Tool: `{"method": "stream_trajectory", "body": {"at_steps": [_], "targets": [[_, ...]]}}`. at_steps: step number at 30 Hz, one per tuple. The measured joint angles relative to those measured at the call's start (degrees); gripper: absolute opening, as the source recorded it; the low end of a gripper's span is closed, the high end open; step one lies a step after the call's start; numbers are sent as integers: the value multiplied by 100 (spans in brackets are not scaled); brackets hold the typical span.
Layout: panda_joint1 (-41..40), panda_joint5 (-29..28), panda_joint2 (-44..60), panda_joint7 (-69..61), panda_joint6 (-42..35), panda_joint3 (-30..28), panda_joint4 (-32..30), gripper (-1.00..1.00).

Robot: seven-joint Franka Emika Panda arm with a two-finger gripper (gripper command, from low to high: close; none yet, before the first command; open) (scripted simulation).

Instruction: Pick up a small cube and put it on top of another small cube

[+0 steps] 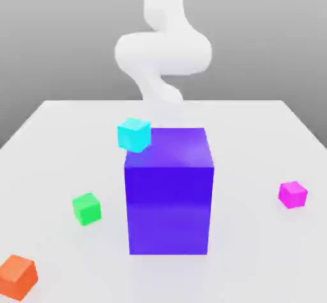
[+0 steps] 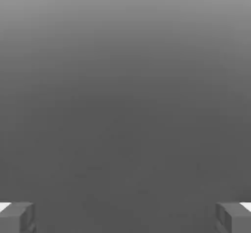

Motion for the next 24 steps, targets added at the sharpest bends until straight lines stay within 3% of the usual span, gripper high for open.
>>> {"method": "stream_trajectory", "body": {"at_steps": [8,17,21,24], "targets": [[149,-235,1665,1600,1016,1709,-864,0],[583,-929,3568,3655,2103,3304,-1802,0],[1266,-1295,4435,4609,2577,3581,-2215,0],[1615,-1773,4908,5178,2850,3335,-2267,0]]}}
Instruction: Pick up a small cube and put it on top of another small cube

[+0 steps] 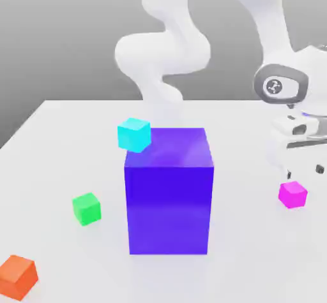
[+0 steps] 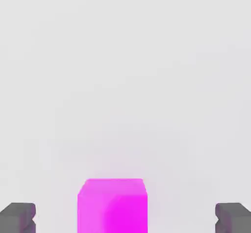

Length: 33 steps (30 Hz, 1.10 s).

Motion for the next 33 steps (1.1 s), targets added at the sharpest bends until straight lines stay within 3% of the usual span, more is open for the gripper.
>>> {"method": "stream_trajectory", "body": {"at_steps": [9,10,16,20,29,33], "targets": [[1460,-1872,1085,1457,656,-1839,343,0],[1630,-2048,1191,1592,728,-2047,378,-100],[1716,-2135,1244,1660,778,-2153,395,-100],[1266,-1611,936,1259,582,-1588,291,-100],[331,459,-135,-349,-21,-181,-14,-100],[-28,243,-499,-1079,-287,-362,66,-100]]}}
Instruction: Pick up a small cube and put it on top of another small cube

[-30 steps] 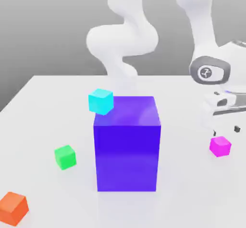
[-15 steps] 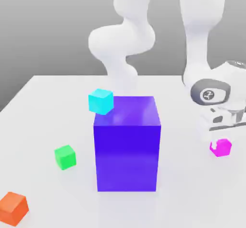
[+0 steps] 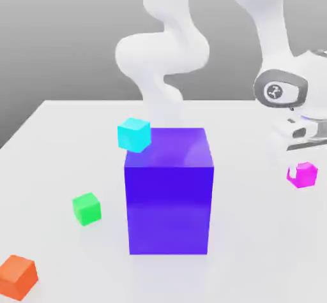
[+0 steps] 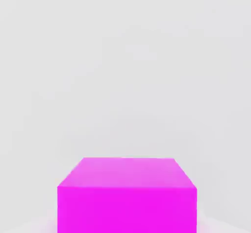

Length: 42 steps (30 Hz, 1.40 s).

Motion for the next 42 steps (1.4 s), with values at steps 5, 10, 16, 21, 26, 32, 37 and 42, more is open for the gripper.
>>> {"method": "stream_trajectory", "body": {"at_steps": [5,10,16,21,26,32,37,42], "targets": [[-546,-349,-549,-1104,-343,-297,20,-100],[-796,-471,-1137,-2380,-645,-736,19,-100],[-1031,-573,-1803,-3946,-960,-1472,9,-100],[-1207,-643,-2290,-5261,-1183,-2143,-7,-100],[-1395,-734,-2696,-6552,-1370,-2853,-62,-100],[-1668,-863,-3047,-8070,-1526,-3721,-200,-100],[-1859,-952,-3187,-9342,-1590,-4477,-323,-100],[-1981,-1011,-3170,-10626,-1582,-5266,-452,-100]]}}
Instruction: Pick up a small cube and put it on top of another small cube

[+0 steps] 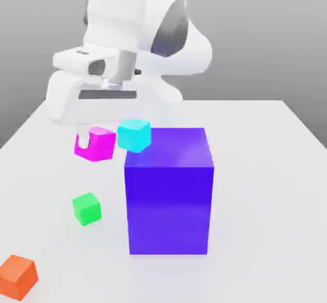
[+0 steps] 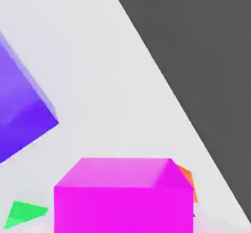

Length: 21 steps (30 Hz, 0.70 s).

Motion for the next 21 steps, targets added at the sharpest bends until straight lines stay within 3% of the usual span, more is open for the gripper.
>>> {"method": "stream_trajectory", "body": {"at_steps": [12,16,19,21], "targets": [[264,271,758,-3275,383,-2017,-358,-100],[99,2,1055,-3347,852,-2175,-833,-100],[379,334,1681,-3585,1495,-2404,-883,-100],[677,923,2165,-3981,1956,-2538,-899,-100]]}}
